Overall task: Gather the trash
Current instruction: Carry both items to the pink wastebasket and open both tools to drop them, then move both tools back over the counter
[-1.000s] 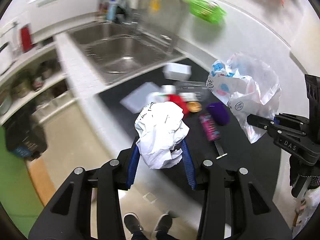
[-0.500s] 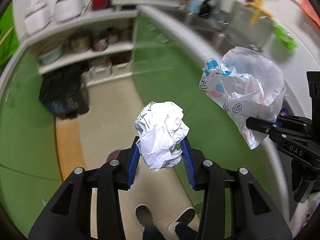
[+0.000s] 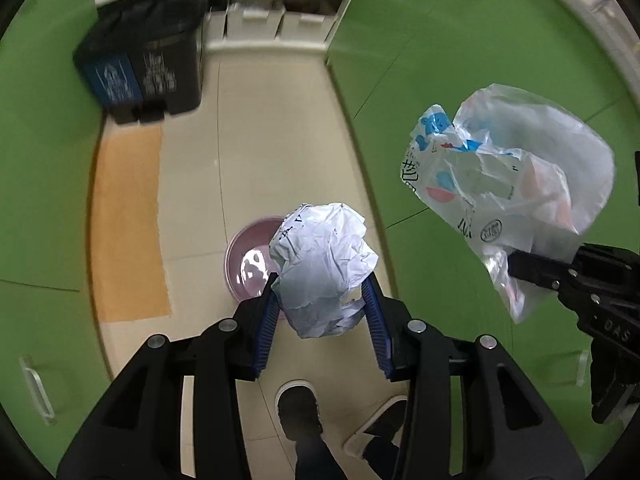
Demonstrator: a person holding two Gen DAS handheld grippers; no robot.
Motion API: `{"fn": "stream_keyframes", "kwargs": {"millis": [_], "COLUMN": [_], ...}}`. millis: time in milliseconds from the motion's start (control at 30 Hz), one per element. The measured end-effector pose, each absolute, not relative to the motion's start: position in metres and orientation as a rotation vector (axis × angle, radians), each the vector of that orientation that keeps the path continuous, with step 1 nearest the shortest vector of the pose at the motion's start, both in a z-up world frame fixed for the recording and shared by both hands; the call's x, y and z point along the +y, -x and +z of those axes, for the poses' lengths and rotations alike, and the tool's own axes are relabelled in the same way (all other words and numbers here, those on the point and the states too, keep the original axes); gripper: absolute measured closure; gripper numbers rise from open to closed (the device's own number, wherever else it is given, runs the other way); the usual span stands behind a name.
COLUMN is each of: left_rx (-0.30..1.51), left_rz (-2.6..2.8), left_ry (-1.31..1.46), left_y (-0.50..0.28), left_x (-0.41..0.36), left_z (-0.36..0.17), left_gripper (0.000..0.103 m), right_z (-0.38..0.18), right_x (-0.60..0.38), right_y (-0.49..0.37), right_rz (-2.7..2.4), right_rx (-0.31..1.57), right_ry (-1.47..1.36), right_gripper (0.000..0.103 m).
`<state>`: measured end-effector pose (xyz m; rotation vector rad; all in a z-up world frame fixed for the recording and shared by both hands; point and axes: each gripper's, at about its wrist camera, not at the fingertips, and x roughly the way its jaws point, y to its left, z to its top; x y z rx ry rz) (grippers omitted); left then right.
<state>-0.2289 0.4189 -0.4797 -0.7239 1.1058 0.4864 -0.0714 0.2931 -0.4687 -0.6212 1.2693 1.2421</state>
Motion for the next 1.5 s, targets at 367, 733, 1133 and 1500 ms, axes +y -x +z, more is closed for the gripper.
{"fn": "stream_keyframes", "kwargs": {"millis": [367,733,1133,1500], "left_rx": [1.101,1.077,1.024,0.946], "left_rz": [0.494,0.592,0.585,0.46], "left_ry": [0.808,0.762,0.696,0.571], "left_y": [0.225,0.248,0.246,0.213], "left_x": [0.443,0.457,0.433,0.355], "left_z": [-0.606,-0.593,-0.494,-0.29], "left_gripper": [0.003,0.003,0.003,0.003], "right_z": [-0.592,-0.632,-0.542,-0.316], "right_x": [0.326,0.358,0.328,0.23], "right_y": [0.078,0.098,0.093,0.061], "right_rz": [1.227,1.266,1.234,1.106], "right_rx": [1.347,1.342,1.283,1.138], "right_ry": [0.654,0.682,0.583,0.376], "right_gripper": [0.096,0.049,0.008,0.006]}}
